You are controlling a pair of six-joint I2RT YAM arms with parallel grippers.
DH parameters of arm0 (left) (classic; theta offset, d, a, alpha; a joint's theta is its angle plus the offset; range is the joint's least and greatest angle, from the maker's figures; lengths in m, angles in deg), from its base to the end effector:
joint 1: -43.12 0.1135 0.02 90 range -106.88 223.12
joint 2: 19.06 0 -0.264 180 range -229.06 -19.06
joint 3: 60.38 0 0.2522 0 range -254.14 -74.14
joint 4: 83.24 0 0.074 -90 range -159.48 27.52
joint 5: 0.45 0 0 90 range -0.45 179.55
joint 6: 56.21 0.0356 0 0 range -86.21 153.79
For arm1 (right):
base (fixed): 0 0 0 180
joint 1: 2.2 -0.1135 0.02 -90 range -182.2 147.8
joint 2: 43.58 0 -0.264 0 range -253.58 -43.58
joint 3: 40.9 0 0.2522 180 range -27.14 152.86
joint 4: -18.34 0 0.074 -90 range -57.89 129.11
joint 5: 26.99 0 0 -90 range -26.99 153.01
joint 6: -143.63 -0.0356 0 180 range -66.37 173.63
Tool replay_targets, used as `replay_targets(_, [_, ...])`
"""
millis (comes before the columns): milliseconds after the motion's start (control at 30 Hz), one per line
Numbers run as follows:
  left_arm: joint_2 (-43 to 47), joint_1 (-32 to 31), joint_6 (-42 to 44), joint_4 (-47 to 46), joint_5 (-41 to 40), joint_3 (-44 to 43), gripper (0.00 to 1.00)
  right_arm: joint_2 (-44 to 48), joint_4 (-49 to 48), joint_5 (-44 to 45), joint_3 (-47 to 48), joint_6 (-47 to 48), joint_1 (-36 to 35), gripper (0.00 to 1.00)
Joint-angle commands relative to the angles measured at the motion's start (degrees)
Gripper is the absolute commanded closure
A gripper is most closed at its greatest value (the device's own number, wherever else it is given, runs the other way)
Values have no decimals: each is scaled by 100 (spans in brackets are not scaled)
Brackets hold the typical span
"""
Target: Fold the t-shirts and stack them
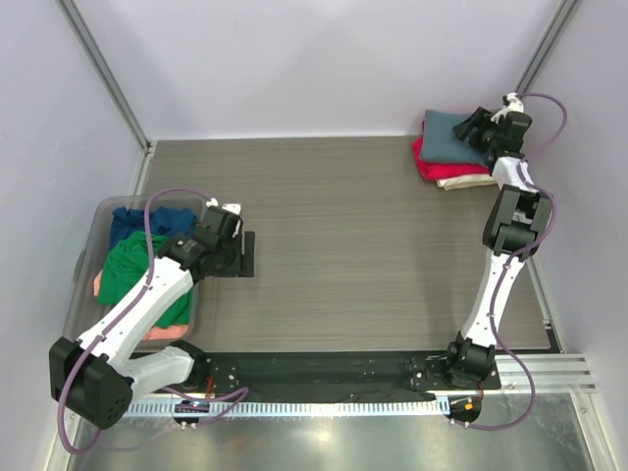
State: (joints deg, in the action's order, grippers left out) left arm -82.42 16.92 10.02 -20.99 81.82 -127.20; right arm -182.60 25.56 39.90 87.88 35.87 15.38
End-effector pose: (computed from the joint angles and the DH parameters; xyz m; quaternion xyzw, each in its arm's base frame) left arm 0.1905 -0.0884 0.2712 0.0022 0.9611 -0.0545 0.2707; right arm 0.5469 -0.1586 0.2098 0.1269 0.7886 0.1624 0.5793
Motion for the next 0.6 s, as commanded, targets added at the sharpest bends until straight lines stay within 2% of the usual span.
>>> replay_targets(0, [25,-26,13,-112,-62,-91,27,209,-1084,19,-190,-279,586,25])
replay_targets(200, [25,-26,13,-103,-27,-91,27,366,-1744,-27,-691,-817,1203,23])
replay_targets(300, [68,-35,21,-120,-1,-82,27,551,-1465,166,-683,-624,1256,22])
replay_targets(400, [130,-26,30,-129,17,-91,27,946,-1498,193,-866,-658,1248,22])
replay_targets(567, [288,-26,48,-147,43,-91,27,2165,-1754,526,-1359,-834,1168,18])
